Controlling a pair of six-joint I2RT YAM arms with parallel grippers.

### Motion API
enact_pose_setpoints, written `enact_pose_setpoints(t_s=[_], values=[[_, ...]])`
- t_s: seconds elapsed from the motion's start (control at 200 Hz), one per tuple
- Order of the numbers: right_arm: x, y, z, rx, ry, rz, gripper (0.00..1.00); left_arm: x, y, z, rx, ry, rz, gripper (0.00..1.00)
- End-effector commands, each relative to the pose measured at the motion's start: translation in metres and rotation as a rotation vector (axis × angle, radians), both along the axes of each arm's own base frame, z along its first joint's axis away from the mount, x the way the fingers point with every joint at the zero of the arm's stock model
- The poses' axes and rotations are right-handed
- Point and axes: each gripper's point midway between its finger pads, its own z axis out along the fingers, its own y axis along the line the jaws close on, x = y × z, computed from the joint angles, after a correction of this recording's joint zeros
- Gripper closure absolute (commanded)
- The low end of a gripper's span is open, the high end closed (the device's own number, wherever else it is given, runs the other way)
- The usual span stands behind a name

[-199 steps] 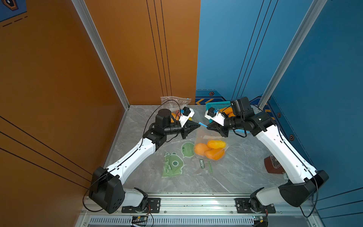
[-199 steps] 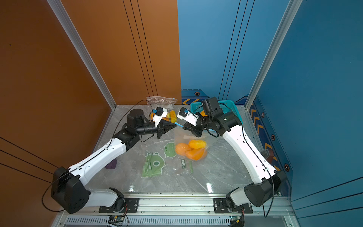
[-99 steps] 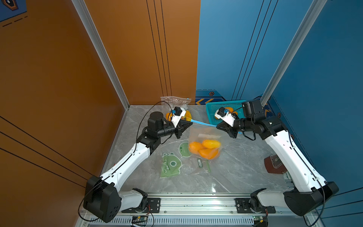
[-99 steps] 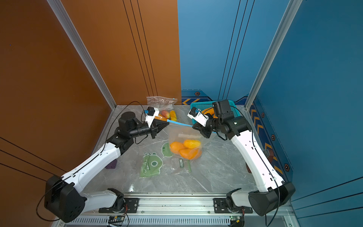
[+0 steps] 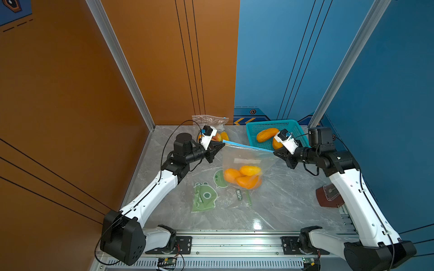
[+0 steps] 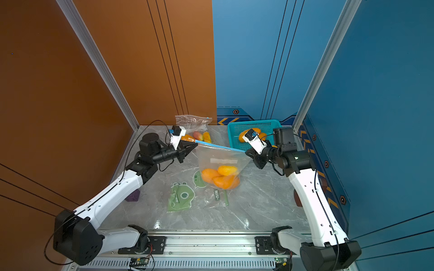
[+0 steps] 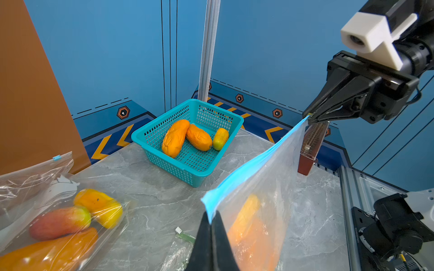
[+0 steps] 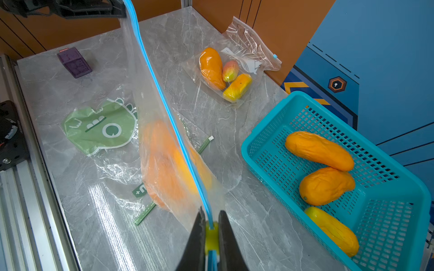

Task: Place the mango in a zip-top bag and seal the zipper
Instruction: Zip the zipper on the zipper food storage bag, then place the zipper food storage bag at the center of the board.

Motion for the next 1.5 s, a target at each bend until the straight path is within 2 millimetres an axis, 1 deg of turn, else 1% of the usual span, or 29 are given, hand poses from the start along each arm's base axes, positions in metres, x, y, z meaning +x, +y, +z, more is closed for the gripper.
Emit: enact_pose_setpoints(t_s=[0.0,0.075,0.285,0.38,0.435,0.535,0.616,0.656,0.801,0.911,0.956,1.146,1.246,1.331,1.386,1.426,1.441,1.446,1.456,1.471,1.496], values=[[0.005,-0.023,-0.007,-0.024,0.022,-0.11,0.91,0.023,0.028,0.004,-0.003,-0.023,0.147,1.0],[0.005,-0.021,-0.006,-0.014,0.022,-0.104,0.91,0.023,0.027,0.004,-0.003,-0.022,0.144,1.0],[0.009,-0.028,-0.007,-0.01,0.016,-0.135,0.92,0.023,0.03,0.003,-0.003,-0.019,0.153,1.0],[0.011,-0.027,-0.006,-0.001,0.014,-0.137,0.95,0.024,0.031,0.003,-0.003,-0.02,0.157,1.0],[0.012,-0.025,-0.003,0.019,0.014,-0.136,0.96,0.023,0.031,0.007,-0.009,-0.026,0.155,1.0],[0.013,-0.014,0.014,0.08,-0.014,-0.124,0.98,0.02,0.032,0.016,-0.027,-0.031,0.162,1.0],[0.016,-0.002,0.028,0.12,-0.052,-0.126,0.99,0.019,0.038,0.029,-0.045,-0.053,0.196,1.0],[0.018,0.002,0.033,0.123,-0.07,-0.142,1.0,0.017,0.042,0.037,-0.053,-0.07,0.221,1.0],[0.027,0.027,0.055,0.124,-0.132,-0.176,1.0,0.016,0.064,0.056,-0.064,-0.128,0.344,1.0],[0.041,0.043,0.062,0.134,-0.139,-0.203,1.0,0.024,0.086,0.061,-0.057,-0.151,0.462,1.0],[0.05,0.05,0.063,0.15,-0.136,-0.216,1.0,0.029,0.097,0.061,-0.057,-0.15,0.508,1.0],[0.091,0.076,0.057,0.188,-0.118,-0.257,1.0,0.05,0.125,0.049,-0.022,-0.134,0.606,1.0],[0.11,0.093,0.055,0.205,-0.107,-0.255,1.0,0.061,0.145,0.043,-0.012,-0.127,0.661,1.0],[0.125,0.109,0.049,0.208,-0.09,-0.245,1.0,0.072,0.158,0.035,-0.014,-0.111,0.684,1.0],[0.135,0.118,0.045,0.206,-0.081,-0.244,0.98,0.08,0.165,0.03,-0.016,-0.098,0.694,1.0],[0.145,0.125,0.037,0.2,-0.068,-0.247,0.97,0.086,0.17,0.024,-0.019,-0.085,0.704,1.0],[0.148,0.127,0.03,0.193,-0.056,-0.251,0.97,0.088,0.173,0.023,-0.021,-0.082,0.709,1.0],[0.149,0.129,0.035,0.199,-0.065,-0.251,0.97,0.088,0.173,0.022,-0.02,-0.08,0.711,1.0],[0.152,0.13,0.037,0.204,-0.07,-0.253,0.97,0.09,0.174,0.021,-0.021,-0.078,0.712,1.0],[0.155,0.132,0.037,0.204,-0.07,-0.256,0.97,0.092,0.176,0.019,-0.022,-0.073,0.718,1.0],[0.161,0.135,0.031,0.197,-0.06,-0.264,0.97,0.096,0.179,0.016,-0.022,-0.066,0.724,1.0]])
